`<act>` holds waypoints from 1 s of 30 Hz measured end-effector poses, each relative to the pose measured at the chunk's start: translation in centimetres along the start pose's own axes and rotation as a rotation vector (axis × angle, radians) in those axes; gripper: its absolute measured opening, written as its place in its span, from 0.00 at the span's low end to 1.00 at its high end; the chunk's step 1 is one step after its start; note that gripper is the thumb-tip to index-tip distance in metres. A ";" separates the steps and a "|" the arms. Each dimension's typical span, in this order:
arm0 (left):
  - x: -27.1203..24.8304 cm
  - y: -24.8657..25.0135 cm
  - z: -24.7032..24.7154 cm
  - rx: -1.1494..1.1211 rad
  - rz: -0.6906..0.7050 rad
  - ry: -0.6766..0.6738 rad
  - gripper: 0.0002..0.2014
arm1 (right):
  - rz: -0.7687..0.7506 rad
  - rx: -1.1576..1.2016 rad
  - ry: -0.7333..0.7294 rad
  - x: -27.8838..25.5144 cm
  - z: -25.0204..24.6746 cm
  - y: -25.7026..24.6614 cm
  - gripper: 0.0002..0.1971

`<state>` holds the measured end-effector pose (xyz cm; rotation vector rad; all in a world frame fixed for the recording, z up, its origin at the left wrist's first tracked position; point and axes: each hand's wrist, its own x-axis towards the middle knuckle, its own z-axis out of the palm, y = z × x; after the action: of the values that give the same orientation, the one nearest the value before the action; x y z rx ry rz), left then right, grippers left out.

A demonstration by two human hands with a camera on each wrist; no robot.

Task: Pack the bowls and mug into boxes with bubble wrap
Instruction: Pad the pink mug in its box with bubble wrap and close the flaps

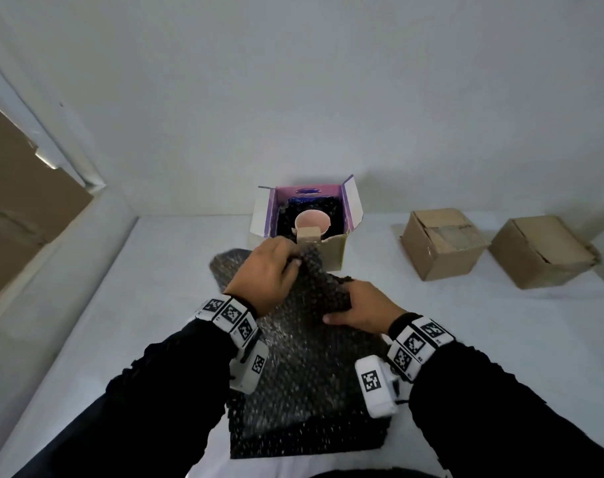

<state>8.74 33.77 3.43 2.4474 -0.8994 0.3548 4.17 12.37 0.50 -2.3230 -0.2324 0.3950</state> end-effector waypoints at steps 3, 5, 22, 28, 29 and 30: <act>0.0 0.9 -0.9 -0.067 -0.053 0.018 0.10 | 0.041 0.104 0.017 -0.2 -0.5 0.2 0.18; 0.1 0.9 -1.4 -0.102 -0.043 -0.019 0.15 | 0.007 0.181 0.084 0.1 -1.3 -0.3 0.09; 2.9 -1.0 -3.6 0.366 -0.059 -0.258 0.19 | 0.027 -0.450 -0.043 3.0 -9.5 -5.0 0.07; 6.0 -2.3 -4.7 0.371 -0.037 -0.201 0.15 | -0.035 -0.509 0.116 5.0 -12.2 -6.4 0.17; 6.3 -2.4 -4.8 0.362 -0.063 -0.184 0.16 | -0.025 -0.516 0.113 5.3 -12.7 -6.6 0.24; 6.7 -2.6 -4.8 0.346 -0.092 -0.180 0.18 | -0.015 -0.560 0.096 5.8 -13.3 -6.7 0.29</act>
<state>15.16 34.53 9.17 2.8666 -0.8524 0.2789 13.96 9.97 12.98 -2.8780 -0.3483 0.2266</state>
